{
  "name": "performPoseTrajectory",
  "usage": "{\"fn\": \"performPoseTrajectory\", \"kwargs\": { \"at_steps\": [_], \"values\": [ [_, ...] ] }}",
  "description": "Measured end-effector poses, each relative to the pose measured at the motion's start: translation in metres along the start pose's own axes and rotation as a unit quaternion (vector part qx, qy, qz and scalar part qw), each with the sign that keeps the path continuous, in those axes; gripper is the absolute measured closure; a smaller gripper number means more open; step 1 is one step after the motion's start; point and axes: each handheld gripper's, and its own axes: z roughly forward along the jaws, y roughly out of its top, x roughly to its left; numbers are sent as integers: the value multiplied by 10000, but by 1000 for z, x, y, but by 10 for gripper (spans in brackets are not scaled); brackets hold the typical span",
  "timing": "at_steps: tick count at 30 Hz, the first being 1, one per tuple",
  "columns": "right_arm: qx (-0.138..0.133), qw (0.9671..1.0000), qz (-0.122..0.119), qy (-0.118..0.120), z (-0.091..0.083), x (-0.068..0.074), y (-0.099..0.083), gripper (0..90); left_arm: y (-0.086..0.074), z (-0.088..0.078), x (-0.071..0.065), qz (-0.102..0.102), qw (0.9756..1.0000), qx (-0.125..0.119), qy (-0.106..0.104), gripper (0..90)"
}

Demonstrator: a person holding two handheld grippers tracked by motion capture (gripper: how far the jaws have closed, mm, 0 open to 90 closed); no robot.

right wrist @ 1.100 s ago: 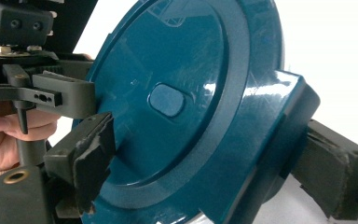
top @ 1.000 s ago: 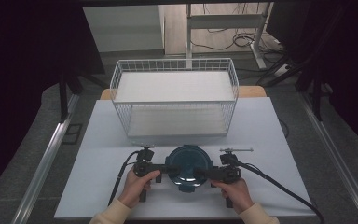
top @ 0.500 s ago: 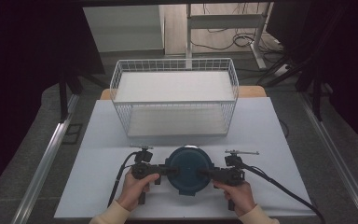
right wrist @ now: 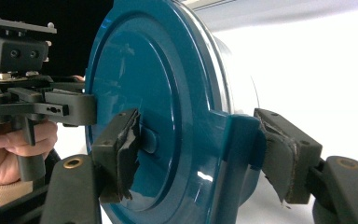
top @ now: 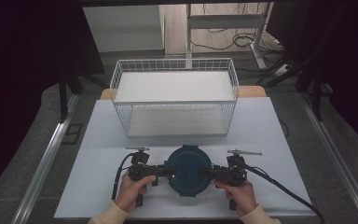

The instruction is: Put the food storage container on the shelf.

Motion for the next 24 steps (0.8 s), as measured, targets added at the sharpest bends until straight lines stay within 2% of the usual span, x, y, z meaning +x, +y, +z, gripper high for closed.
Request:
{"fn": "performPoseTrajectory", "kwargs": {
  "at_steps": [4, 12, 24],
  "values": [
    [-13, 9999, -143, 13, -2, 1, 0, 340, 1, -1, -2, 62, 10000, -44, 17, 426],
    [-79, 9997, -229, 79, -4, 3, 2, 340, 3, -6, -8, 178, 9998, -117, 24, 435],
    [-223, 9980, -590, 71, -12, 15, 10, 340, 7, -16, -18, 336, 9991, -266, -1, 438]
  ]
}}
